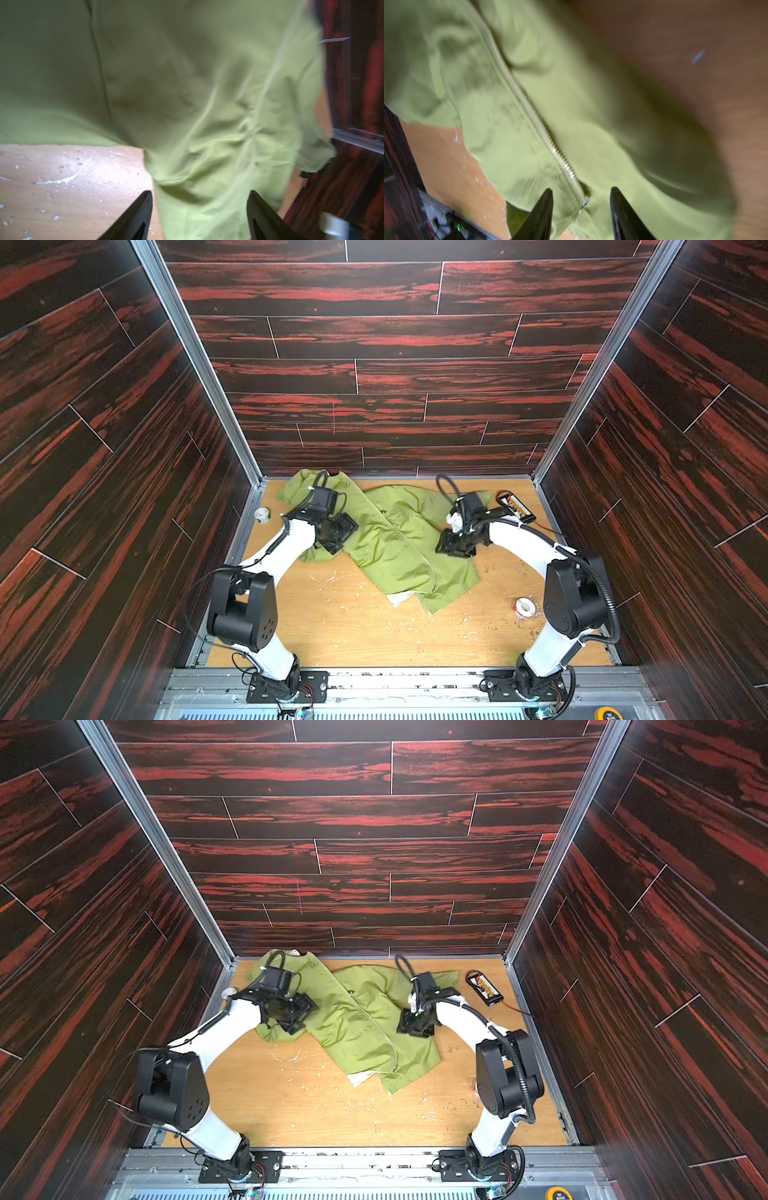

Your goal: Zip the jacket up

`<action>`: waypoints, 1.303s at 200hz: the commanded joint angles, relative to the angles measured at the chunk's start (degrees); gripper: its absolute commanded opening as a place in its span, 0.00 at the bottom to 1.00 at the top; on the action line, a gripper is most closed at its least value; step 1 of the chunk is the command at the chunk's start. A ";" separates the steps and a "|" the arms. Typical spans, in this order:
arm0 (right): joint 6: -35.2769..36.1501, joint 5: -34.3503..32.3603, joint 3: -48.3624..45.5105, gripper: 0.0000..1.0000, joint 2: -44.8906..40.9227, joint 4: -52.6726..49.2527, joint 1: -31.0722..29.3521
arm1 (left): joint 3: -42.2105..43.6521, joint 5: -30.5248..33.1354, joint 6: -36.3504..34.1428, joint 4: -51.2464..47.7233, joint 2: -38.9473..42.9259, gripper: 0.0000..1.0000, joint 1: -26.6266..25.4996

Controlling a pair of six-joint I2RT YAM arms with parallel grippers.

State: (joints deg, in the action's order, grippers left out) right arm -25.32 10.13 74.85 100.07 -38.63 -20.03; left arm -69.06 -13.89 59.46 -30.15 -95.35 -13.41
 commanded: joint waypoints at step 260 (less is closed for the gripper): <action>-3.49 -1.61 -2.01 0.41 -2.32 1.54 -5.68 | -4.66 6.28 -13.64 -12.06 3.85 0.64 9.59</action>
State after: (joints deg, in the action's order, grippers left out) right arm -29.32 15.27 70.39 104.36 -33.93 -25.69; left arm -77.52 -7.46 46.76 -39.24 -101.95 0.75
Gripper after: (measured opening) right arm 0.396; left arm 0.612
